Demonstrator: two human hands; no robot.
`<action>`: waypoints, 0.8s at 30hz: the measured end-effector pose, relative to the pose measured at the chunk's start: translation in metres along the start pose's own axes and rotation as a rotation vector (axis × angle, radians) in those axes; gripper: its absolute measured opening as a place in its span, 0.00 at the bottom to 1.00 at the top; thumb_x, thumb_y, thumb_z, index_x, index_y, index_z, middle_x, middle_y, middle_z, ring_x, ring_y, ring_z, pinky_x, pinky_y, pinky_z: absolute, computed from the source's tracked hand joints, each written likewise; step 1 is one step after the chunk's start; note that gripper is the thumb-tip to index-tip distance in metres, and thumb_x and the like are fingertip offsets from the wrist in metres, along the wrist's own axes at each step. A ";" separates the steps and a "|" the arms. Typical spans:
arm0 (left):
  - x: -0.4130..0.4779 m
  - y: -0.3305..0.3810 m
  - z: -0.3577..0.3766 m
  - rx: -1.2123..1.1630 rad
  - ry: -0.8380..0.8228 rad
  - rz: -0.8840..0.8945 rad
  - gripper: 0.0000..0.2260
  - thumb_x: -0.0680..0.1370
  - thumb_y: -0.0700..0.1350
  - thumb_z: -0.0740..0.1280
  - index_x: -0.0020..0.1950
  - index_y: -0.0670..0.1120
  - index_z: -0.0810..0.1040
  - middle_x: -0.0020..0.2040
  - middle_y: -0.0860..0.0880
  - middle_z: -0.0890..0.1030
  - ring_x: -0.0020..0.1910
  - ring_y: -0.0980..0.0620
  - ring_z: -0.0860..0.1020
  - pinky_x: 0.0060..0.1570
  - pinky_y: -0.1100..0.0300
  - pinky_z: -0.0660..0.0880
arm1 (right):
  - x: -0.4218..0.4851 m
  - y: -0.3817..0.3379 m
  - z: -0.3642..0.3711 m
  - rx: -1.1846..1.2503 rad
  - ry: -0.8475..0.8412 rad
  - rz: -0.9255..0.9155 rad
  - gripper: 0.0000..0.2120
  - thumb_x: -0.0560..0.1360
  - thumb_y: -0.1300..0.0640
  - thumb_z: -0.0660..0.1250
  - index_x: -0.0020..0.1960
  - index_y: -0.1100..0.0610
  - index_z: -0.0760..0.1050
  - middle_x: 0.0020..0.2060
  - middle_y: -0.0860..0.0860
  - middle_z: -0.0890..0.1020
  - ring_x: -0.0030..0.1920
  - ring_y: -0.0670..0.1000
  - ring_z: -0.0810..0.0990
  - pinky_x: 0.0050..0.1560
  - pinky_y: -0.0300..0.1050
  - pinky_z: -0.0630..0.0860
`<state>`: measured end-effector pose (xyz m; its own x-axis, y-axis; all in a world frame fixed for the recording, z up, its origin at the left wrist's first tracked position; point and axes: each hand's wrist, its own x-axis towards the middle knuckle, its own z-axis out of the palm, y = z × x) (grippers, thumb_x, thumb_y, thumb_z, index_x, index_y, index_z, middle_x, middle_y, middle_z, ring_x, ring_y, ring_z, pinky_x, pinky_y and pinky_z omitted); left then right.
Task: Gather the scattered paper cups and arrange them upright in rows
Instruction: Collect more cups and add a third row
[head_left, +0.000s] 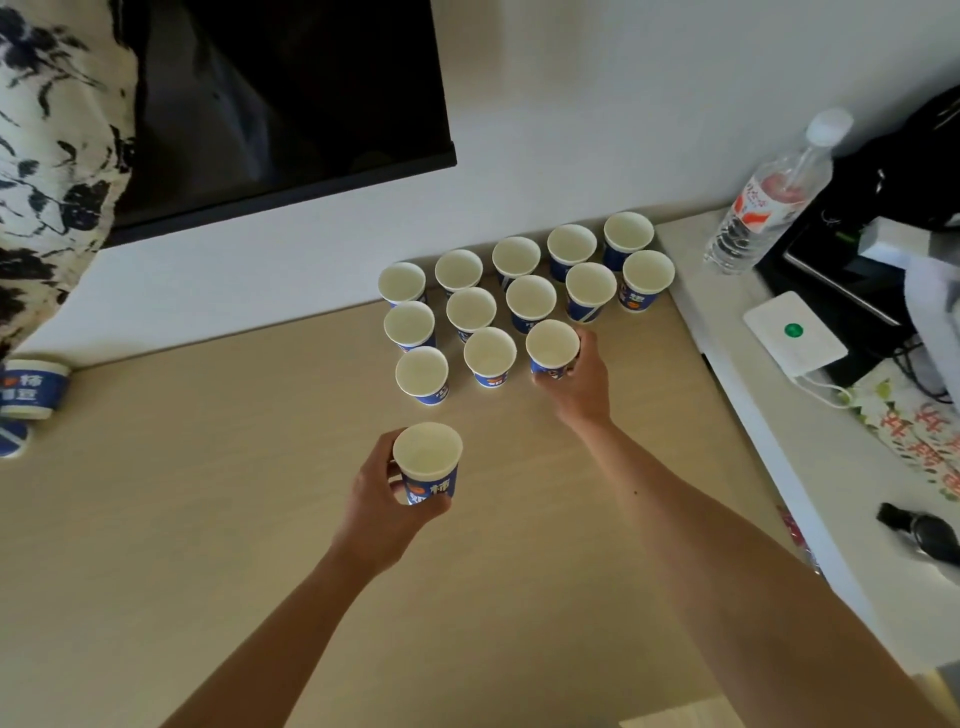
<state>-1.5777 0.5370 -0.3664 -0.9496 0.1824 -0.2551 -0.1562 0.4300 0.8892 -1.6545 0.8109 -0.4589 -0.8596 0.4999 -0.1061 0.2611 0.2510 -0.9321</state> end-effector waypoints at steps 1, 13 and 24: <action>-0.001 0.000 0.002 0.005 -0.005 0.002 0.31 0.64 0.33 0.79 0.61 0.53 0.74 0.53 0.60 0.81 0.53 0.56 0.80 0.49 0.66 0.78 | 0.001 -0.001 0.000 0.007 0.002 -0.004 0.32 0.64 0.59 0.79 0.63 0.45 0.70 0.52 0.39 0.79 0.52 0.45 0.79 0.53 0.44 0.78; -0.007 -0.007 0.006 0.084 -0.031 0.028 0.31 0.64 0.38 0.80 0.61 0.58 0.73 0.56 0.60 0.80 0.56 0.55 0.80 0.52 0.61 0.77 | 0.003 0.006 0.002 0.043 0.014 0.007 0.34 0.63 0.58 0.80 0.66 0.48 0.71 0.59 0.45 0.79 0.59 0.48 0.80 0.60 0.54 0.79; 0.015 0.028 0.041 0.033 0.028 0.037 0.30 0.64 0.38 0.80 0.61 0.52 0.72 0.54 0.59 0.80 0.54 0.58 0.78 0.44 0.65 0.76 | -0.087 -0.026 -0.042 0.425 -0.351 0.121 0.27 0.66 0.60 0.75 0.64 0.56 0.74 0.58 0.57 0.82 0.57 0.53 0.81 0.60 0.53 0.75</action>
<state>-1.5852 0.5882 -0.3604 -0.9617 0.1744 -0.2113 -0.1123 0.4524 0.8847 -1.5681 0.7954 -0.4113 -0.9480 0.1807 -0.2620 0.2294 -0.1828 -0.9560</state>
